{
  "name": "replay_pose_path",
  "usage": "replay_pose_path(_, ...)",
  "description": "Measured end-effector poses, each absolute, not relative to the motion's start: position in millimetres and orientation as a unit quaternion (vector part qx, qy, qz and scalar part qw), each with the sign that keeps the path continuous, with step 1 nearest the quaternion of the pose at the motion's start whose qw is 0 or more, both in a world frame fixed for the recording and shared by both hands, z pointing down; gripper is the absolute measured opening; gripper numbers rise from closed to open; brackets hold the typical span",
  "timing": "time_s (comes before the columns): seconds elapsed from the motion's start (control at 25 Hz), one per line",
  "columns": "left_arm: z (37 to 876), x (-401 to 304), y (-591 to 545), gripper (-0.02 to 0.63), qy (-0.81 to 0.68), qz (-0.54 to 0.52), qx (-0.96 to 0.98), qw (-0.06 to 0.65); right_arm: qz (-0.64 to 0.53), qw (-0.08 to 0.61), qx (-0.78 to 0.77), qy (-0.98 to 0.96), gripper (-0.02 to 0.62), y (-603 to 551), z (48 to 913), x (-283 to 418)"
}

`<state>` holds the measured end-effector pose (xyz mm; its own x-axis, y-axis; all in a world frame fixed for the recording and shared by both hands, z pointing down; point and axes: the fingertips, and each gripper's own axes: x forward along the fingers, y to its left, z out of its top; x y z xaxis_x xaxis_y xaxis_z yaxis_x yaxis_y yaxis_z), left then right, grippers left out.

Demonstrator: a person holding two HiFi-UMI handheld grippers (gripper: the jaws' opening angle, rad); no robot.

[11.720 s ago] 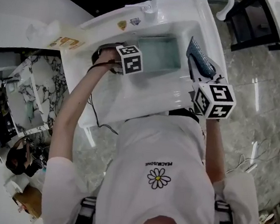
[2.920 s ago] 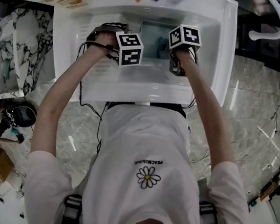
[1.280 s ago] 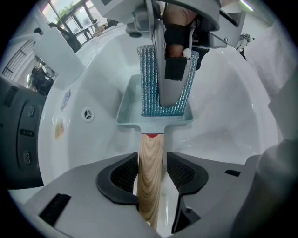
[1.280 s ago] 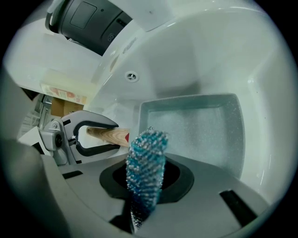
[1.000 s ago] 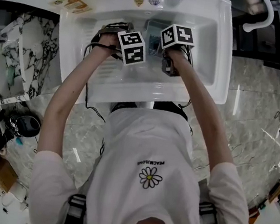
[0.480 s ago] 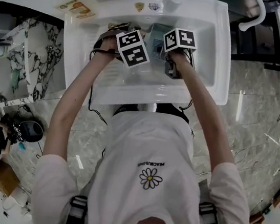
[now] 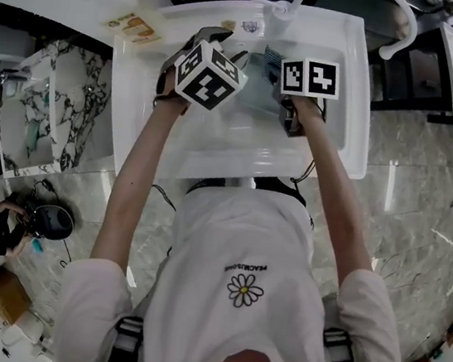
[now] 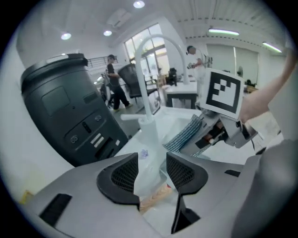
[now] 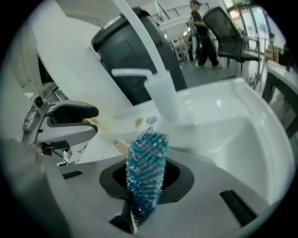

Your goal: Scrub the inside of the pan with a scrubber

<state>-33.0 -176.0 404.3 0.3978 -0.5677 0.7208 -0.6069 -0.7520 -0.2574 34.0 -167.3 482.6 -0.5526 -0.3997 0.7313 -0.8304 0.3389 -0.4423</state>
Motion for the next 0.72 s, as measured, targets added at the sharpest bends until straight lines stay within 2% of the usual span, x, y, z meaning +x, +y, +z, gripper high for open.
replay_pose_path(0.16, 336, -39, -178, 0.146, -0.434, 0.293, 0.851, 0.043, 0.286, 0.192, 0.455, -0.821, 0.055, -179, 400, 50)
replay_pose_path(0.24, 301, -45, -172, 0.077, -0.475, 0.229, 0.849, 0.039, 0.215, 0.155, 0.478, -0.838, 0.055, -176, 359, 56)
replay_pose_path(0.36, 256, -52, -151, 0.025, -0.518, 0.145, 0.842, 0.023, 0.125, 0.102, 0.508, -0.846, 0.055, -161, 307, 65)
replay_pose_path(0.56, 215, -70, -111, 0.018, -0.567, 0.017, 0.824, 0.023, 0.019, 0.071, 0.553, -0.830, 0.055, -127, 264, 80)
replay_pose_path(0.72, 218, -79, -93, 0.017, -0.589, 0.003, 0.808, -0.002, -0.022, 0.069, 0.581, -0.811, 0.055, -103, 258, 92)
